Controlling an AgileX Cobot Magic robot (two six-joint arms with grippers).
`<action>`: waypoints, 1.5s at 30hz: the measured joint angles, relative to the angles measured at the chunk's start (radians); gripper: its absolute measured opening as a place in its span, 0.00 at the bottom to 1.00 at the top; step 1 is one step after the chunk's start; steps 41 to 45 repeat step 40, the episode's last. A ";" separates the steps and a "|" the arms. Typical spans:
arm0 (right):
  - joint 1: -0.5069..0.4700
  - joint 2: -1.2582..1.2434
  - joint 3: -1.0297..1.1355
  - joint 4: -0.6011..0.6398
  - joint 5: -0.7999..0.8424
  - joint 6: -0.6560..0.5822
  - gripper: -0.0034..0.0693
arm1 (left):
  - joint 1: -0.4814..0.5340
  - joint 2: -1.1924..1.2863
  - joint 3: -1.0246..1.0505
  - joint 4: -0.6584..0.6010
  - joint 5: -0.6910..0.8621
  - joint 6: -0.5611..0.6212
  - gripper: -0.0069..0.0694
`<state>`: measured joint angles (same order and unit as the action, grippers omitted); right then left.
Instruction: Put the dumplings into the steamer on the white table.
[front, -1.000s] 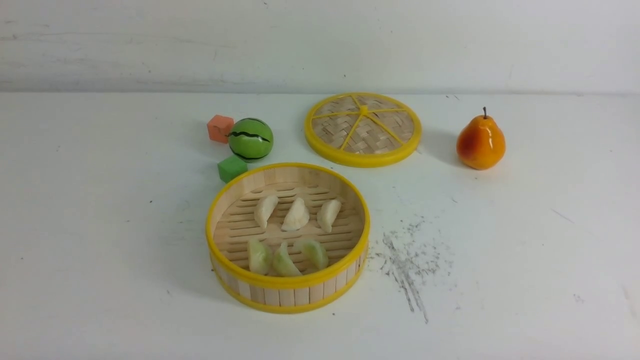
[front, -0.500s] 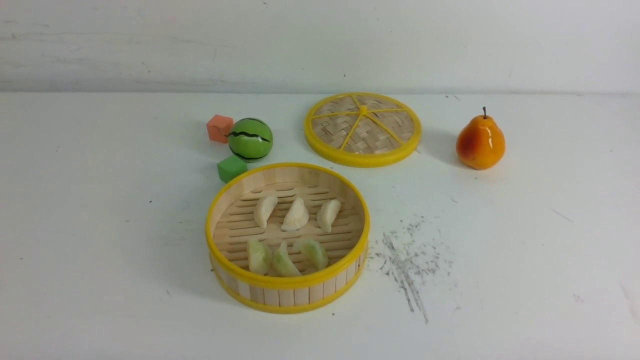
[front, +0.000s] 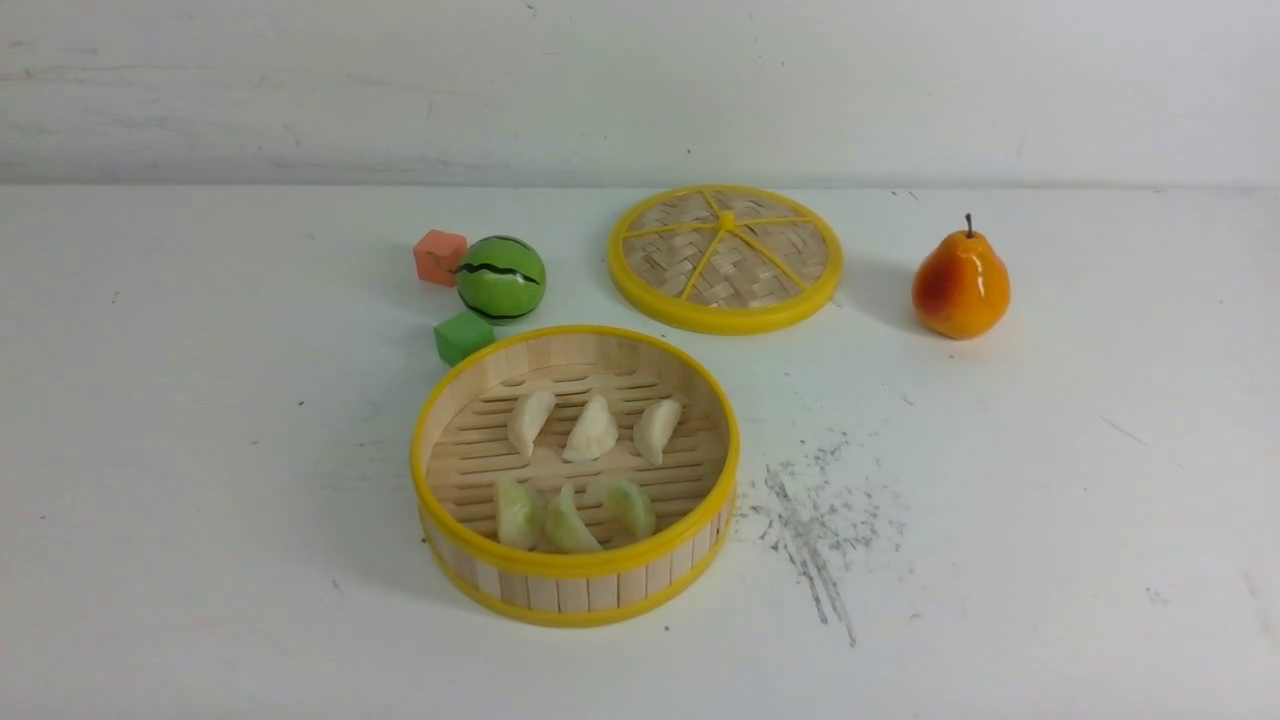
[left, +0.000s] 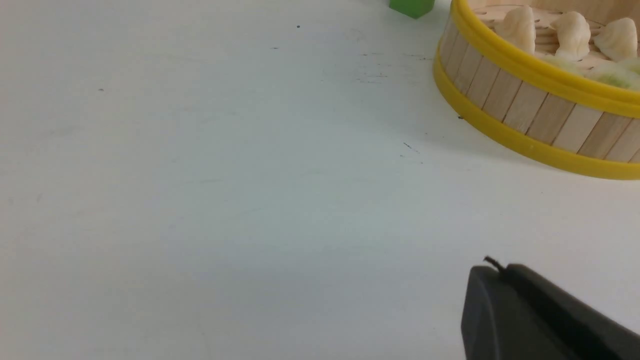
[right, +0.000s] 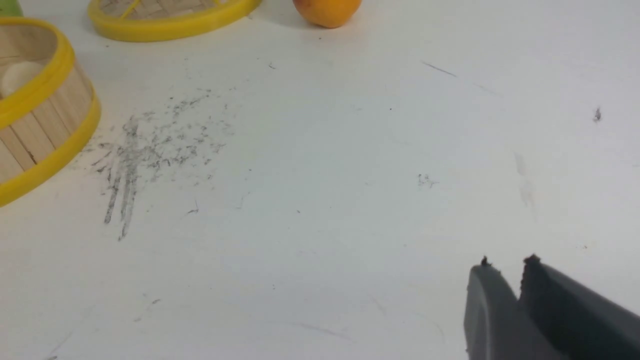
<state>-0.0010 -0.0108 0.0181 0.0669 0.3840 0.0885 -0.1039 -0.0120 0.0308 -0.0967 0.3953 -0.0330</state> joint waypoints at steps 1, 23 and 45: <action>0.000 0.000 0.000 0.000 0.000 0.000 0.18 | 0.000 0.000 0.000 0.000 0.000 0.001 0.07; 0.000 0.000 0.000 0.000 0.000 0.000 0.21 | 0.000 0.000 0.000 0.000 0.000 0.001 0.08; 0.000 0.000 0.000 0.000 0.000 0.000 0.23 | 0.000 0.000 0.000 0.000 0.000 0.001 0.10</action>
